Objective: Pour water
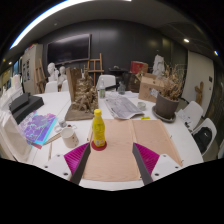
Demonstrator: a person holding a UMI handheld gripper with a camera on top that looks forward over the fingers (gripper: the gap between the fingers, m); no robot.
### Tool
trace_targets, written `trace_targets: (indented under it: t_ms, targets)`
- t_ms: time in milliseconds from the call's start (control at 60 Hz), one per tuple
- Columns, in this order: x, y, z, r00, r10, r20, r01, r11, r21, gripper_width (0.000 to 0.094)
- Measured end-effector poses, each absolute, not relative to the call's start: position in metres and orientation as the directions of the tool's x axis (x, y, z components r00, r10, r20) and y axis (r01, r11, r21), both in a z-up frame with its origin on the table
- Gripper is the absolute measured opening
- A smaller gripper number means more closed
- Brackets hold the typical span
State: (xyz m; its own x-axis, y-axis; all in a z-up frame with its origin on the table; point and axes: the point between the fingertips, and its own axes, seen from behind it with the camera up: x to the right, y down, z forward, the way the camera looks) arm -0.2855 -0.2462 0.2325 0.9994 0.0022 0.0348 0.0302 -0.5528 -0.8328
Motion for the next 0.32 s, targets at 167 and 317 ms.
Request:
trace_targets:
  t_ms: [167,317]
  targets:
    - [-0.279,-0.254,0.234,0.998,-0.002,0.070,0.057,-0.554,-0.830,0.0865]
    - [-0.282,-0.260,0.232,0.998,-0.005,0.060,0.047,-0.555,-0.830,0.0862]
